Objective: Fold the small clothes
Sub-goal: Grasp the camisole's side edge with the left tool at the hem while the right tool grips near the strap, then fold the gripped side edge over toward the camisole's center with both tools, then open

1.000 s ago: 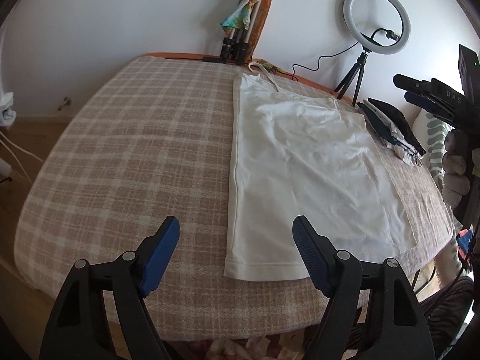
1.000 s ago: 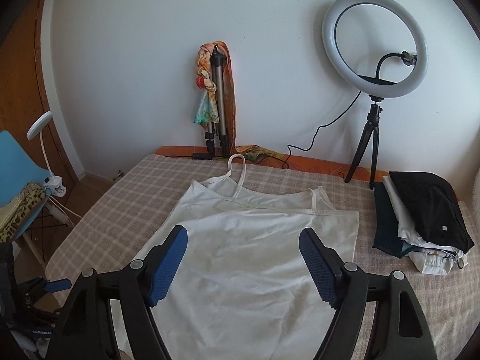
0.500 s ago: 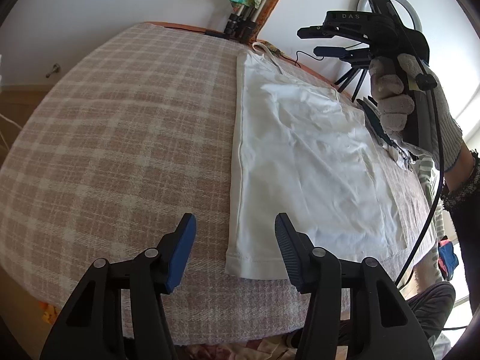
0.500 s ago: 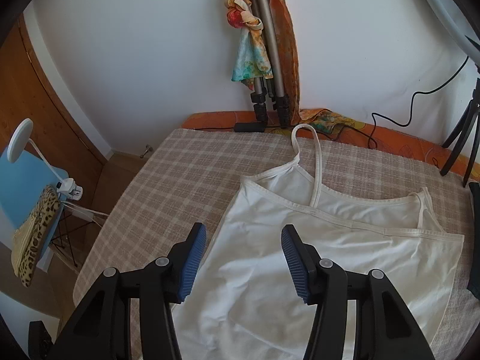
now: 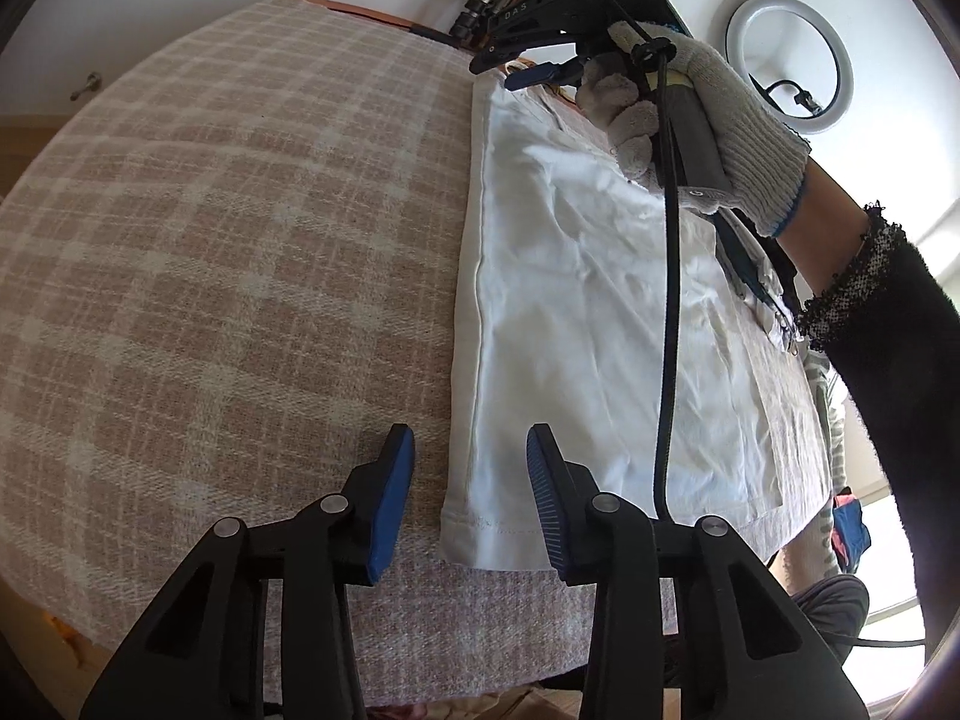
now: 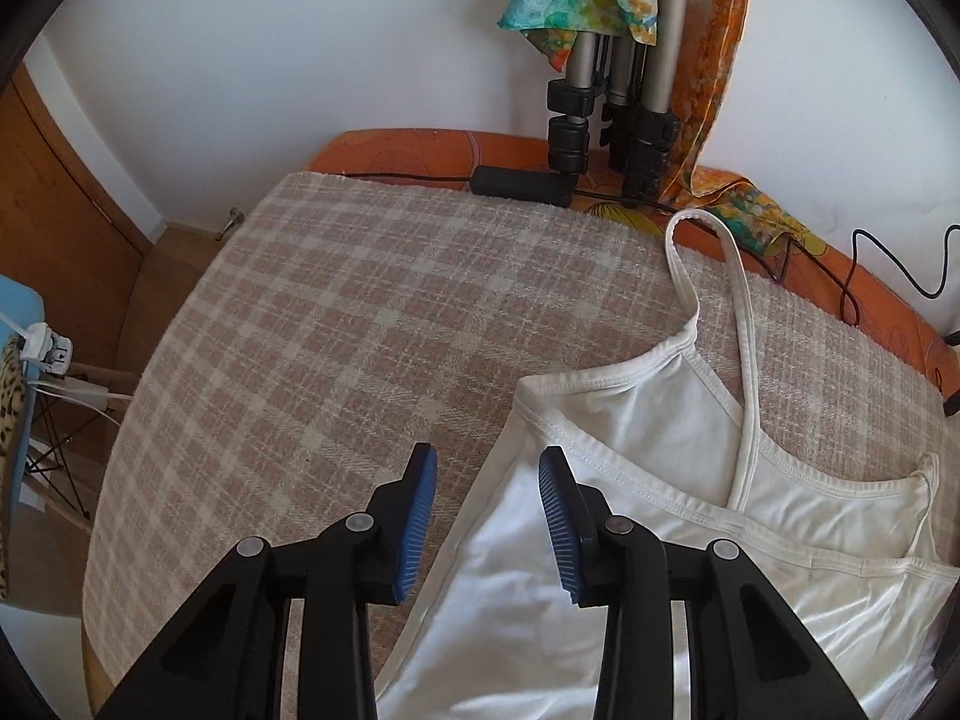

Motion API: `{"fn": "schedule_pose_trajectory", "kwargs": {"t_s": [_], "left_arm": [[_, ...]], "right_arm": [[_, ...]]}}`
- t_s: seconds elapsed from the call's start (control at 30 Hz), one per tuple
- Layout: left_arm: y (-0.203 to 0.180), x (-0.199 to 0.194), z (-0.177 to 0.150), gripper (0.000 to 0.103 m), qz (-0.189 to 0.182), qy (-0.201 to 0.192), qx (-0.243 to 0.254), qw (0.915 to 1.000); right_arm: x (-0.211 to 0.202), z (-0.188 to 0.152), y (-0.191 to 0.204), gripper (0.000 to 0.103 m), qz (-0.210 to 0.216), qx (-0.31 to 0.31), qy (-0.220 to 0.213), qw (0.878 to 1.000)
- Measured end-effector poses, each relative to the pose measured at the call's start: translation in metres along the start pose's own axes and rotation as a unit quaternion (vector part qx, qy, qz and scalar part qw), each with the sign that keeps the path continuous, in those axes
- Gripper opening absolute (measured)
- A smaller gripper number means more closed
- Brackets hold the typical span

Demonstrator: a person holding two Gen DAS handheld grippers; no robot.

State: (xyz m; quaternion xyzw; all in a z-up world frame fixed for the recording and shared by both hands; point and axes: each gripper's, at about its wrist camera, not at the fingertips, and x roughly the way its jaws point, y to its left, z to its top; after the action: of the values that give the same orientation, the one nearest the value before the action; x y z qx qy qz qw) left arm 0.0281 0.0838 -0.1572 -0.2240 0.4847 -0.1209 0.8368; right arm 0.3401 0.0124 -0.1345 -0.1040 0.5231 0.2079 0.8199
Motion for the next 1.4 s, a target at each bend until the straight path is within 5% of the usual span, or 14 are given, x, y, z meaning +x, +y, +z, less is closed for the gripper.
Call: {"fn": "schedule_pose_trajectory", "kwargs": {"t_s": [0.27,0.33,0.47,0.63,1.0,1.4], "left_arm": [[0.003,0.009,0.002,0.006,-0.015,0.013,-0.009,0.9998],[0.006,0.009,0.001,0.004,-0.024,0.009,-0.017,0.9995],[0.006,0.000,0.002,0.003,-0.025,-0.008,-0.016,0.9995],[0.005,-0.008,0.004,0.002,-0.026,-0.028,-0.019,0.9991],[-0.025,-0.011,0.007,0.002,-0.028,-0.041,0.026,0.9984],[-0.077,0.003,0.006,0.002,-0.060,-0.025,0.087,0.9941]], "right_arm": [[0.031,0.004,0.003,0.031,-0.051,-0.009,0.031,0.998],[0.033,0.004,0.006,0.028,-0.058,-0.017,0.028,0.998],[0.033,0.004,0.011,0.003,-0.056,-0.020,0.026,0.998],[0.020,0.012,0.001,0.001,0.006,0.023,0.010,1.000],[-0.007,0.002,-0.022,0.001,0.041,0.036,-0.021,0.998],[-0.062,-0.009,-0.077,0.001,0.015,0.044,-0.054,0.997]]}}
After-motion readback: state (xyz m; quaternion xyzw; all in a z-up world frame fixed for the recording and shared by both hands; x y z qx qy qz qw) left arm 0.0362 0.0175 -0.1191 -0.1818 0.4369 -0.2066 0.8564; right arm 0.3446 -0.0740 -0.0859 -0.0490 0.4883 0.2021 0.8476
